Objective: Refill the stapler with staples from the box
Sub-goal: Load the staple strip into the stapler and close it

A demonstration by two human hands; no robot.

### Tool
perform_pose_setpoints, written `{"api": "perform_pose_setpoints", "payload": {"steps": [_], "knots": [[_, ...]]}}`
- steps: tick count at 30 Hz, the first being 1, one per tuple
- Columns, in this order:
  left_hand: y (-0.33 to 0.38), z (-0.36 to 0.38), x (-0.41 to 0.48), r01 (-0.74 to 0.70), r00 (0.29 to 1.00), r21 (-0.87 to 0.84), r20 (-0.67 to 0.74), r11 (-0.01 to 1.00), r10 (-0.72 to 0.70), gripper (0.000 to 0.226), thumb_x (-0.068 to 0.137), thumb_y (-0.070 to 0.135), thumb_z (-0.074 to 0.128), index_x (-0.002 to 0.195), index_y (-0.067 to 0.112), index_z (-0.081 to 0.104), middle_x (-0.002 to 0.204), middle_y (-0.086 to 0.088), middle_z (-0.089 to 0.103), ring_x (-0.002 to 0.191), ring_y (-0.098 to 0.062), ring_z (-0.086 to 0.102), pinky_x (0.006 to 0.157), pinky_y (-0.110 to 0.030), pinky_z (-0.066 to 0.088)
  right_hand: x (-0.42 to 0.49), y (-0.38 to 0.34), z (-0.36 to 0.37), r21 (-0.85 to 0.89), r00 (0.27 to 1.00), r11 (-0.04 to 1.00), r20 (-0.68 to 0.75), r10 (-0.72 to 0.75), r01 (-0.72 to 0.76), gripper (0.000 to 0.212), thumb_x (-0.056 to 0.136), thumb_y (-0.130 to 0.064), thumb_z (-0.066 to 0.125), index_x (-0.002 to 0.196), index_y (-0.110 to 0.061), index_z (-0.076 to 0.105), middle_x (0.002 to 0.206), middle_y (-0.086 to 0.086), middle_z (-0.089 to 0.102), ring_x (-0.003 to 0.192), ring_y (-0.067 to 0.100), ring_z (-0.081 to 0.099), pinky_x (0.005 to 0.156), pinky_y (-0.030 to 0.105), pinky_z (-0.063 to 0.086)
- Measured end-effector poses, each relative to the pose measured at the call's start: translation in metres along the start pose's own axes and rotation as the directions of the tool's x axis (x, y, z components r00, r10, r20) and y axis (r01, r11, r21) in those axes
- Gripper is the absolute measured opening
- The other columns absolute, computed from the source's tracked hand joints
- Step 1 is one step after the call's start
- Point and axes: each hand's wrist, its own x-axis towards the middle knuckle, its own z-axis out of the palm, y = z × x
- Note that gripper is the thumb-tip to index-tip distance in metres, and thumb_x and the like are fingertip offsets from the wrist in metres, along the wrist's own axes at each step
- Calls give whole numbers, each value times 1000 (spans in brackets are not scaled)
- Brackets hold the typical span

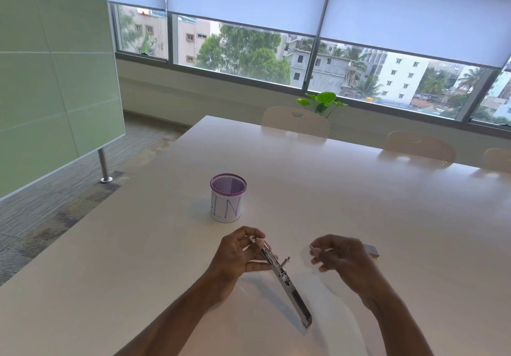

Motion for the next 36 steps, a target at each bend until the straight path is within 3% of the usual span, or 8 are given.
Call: {"api": "perform_pose_setpoints", "payload": {"steps": [3, 6, 12, 17, 20, 25, 30, 36], "knots": [[-2, 0, 1, -11, 1000, -5, -27, 1000, 11, 19, 84, 17, 72, 97, 6, 64, 91, -22, 69, 94, -49, 68, 75, -47, 59, 6, -20, 12, -48, 996, 995, 26, -86, 88, 5, 81, -1, 75, 81, -6, 76, 75, 1, 71, 67, 5, 59, 66, 15, 47], [-1, -1, 2, -25, 998, -1, -53, 1000, 25, 29, 75, 26, 78, 95, 9, 66, 91, -21, 72, 89, -42, 71, 74, -47, 59, 12, -36, 29, -139, 988, 980, 85, -129, 140, 8, 77, -4, 79, 78, -12, 78, 82, 11, 73, 70, 8, 59, 69, 20, 46], [-2, -1, 4, -49, 994, 19, -92, 999, 51, 9, 82, 7, 73, 89, 11, 69, 87, -18, 72, 80, -34, 73, 70, -44, 60, 21, -42, 62, -445, 989, 885, 114, -95, 137, 8, 69, -12, 76, 66, -19, 77, 59, -2, 67, 53, -2, 53, 55, 17, 42], [3, 0, 3, -60, 996, 1, -71, 998, 60, 46, 56, 37, 89, 88, 12, 69, 85, -16, 73, 78, -32, 73, 67, -41, 60, 20, -42, 71, -525, 994, 844, 67, -90, 112, 9, 66, -14, 71, 63, -21, 76, 50, -2, 62, 49, 0, 48, 50, 18, 39], [2, -1, 3, -62, 996, 4, -68, 998, 62, 50, 51, 40, 91, 87, 12, 69, 85, -16, 73, 78, -32, 73, 67, -42, 60, 18, -41, 71, -521, 994, 846, 69, -87, 110, 6, 66, -14, 72, 64, -18, 76, 43, -8, 55, 44, -1, 46, 48, 15, 37], [3, 1, 4, -39, 997, -8, -72, 999, 39, 48, 52, 37, 91, 87, 13, 69, 87, -16, 73, 79, -31, 73, 70, -45, 60, 17, -40, 73, -523, 994, 845, 51, -94, 107, 3, 68, -13, 73, 65, -15, 75, 52, 0, 64, 46, 0, 48, 47, 15, 37], [0, -1, 3, -26, 997, -11, -74, 1000, 25, 12, 83, 4, 71, 89, 14, 69, 88, -15, 73, 82, -31, 73, 74, -47, 60, 18, -41, 75, -526, 991, 840, 60, -118, 132, 10, 70, -16, 78, 63, -14, 71, 54, -1, 61, 50, 3, 46, 50, 18, 36], [2, 0, 2, 2, 997, -39, -74, 999, -5, 22, 76, 21, 76, 95, 12, 69, 90, -17, 74, 86, -36, 73, 79, -48, 60, 15, -38, 77, -576, 984, 798, 84, -156, 176, 5, 79, -25, 76, 79, -20, 78, 85, -4, 63, 73, 5, 56, 63, 18, 39]]}}
